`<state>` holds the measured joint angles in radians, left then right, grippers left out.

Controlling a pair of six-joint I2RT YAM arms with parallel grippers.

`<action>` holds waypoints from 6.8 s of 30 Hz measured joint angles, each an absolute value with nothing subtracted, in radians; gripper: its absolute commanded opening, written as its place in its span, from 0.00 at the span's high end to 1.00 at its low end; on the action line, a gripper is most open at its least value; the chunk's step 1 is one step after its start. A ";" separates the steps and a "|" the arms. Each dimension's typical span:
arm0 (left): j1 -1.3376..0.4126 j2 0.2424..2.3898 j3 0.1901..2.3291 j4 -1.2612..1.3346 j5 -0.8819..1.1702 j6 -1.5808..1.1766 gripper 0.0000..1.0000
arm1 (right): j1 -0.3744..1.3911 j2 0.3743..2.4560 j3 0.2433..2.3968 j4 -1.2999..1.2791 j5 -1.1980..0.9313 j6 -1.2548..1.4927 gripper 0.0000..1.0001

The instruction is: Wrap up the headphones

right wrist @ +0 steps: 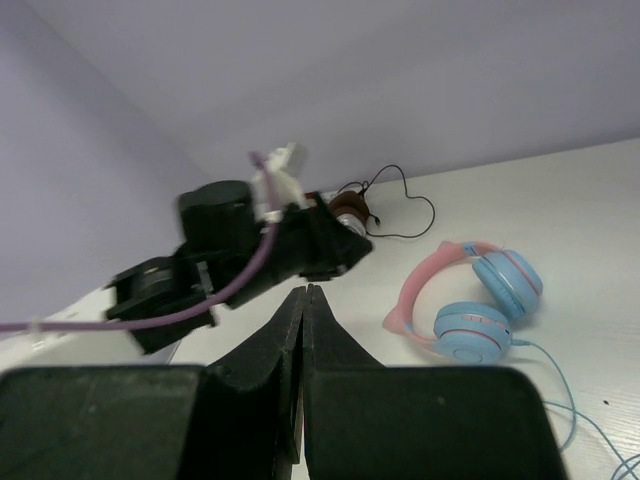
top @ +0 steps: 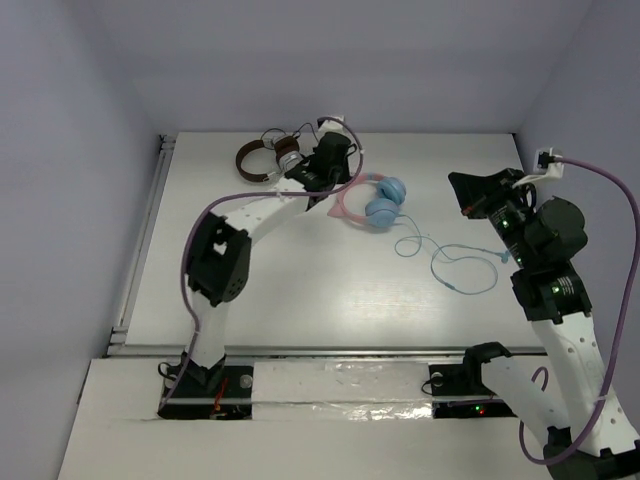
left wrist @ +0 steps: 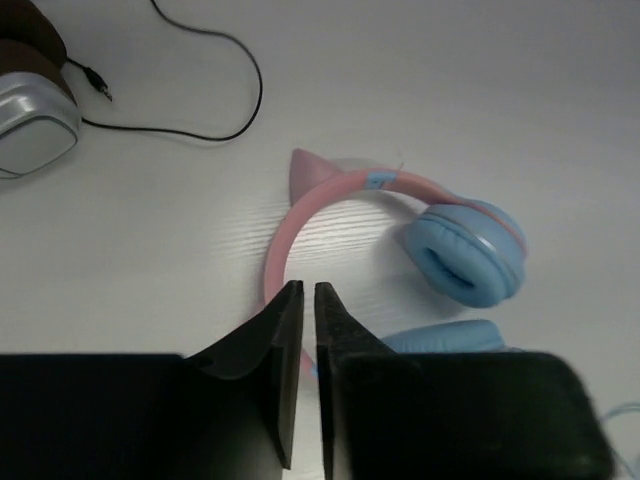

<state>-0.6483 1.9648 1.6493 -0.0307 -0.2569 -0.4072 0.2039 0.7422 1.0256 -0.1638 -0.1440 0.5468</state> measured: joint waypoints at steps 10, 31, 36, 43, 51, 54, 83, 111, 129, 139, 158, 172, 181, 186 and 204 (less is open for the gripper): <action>-0.655 2.343 1.940 -0.181 -0.326 -0.341 0.49 | 0.204 0.733 1.009 -0.152 -0.198 0.551 1.00; -0.660 2.487 2.070 -0.230 -0.300 -0.281 0.50 | 0.204 0.767 0.978 -0.097 -0.244 0.590 0.83; -0.656 2.505 2.102 -0.237 -0.301 -0.265 0.84 | 0.204 0.768 0.969 -0.097 -0.245 0.598 0.83; -0.655 2.508 2.108 -0.229 -0.287 -0.256 1.00 | 0.204 0.768 0.969 -0.097 -0.246 0.600 0.83; -0.632 2.410 1.987 -0.197 -0.195 -0.262 1.00 | 0.204 0.788 0.942 -0.072 -0.255 0.605 1.00; -0.598 2.329 1.975 -0.254 -0.110 -0.257 1.00 | 0.213 0.831 0.900 -0.017 -0.286 0.617 1.00; -0.327 1.685 2.131 -0.640 0.326 -0.279 1.00 | 0.244 1.062 0.745 0.273 -0.637 0.405 0.29; -0.209 1.639 2.133 -0.427 0.579 -0.502 1.00 | 0.250 1.185 0.562 0.565 -0.677 0.515 1.00; -0.304 1.443 1.303 -0.154 -0.043 -0.507 1.00 | 0.493 0.895 1.167 -0.246 -0.153 0.336 1.00; -0.542 1.449 1.085 -0.070 -0.139 -0.488 1.00 | 0.524 1.167 1.565 -0.540 0.015 0.139 1.00; -0.807 1.448 0.777 0.048 0.138 -0.477 1.00 | 0.570 1.395 1.674 -0.502 0.019 -0.007 1.00; -0.919 1.289 0.776 0.126 0.257 -0.463 1.00 | 0.570 1.517 1.583 -0.433 0.110 0.032 1.00; -0.919 1.114 0.744 0.199 0.314 -0.479 1.00 | 0.543 1.513 1.487 -0.390 0.128 0.110 1.00; -0.918 1.031 0.738 0.249 0.291 -0.503 1.00 | 0.536 1.492 1.420 -0.376 0.073 0.154 1.00; -0.920 0.794 0.680 0.316 -0.051 -0.588 1.00 | 0.527 1.212 0.984 -0.050 -0.139 0.298 1.00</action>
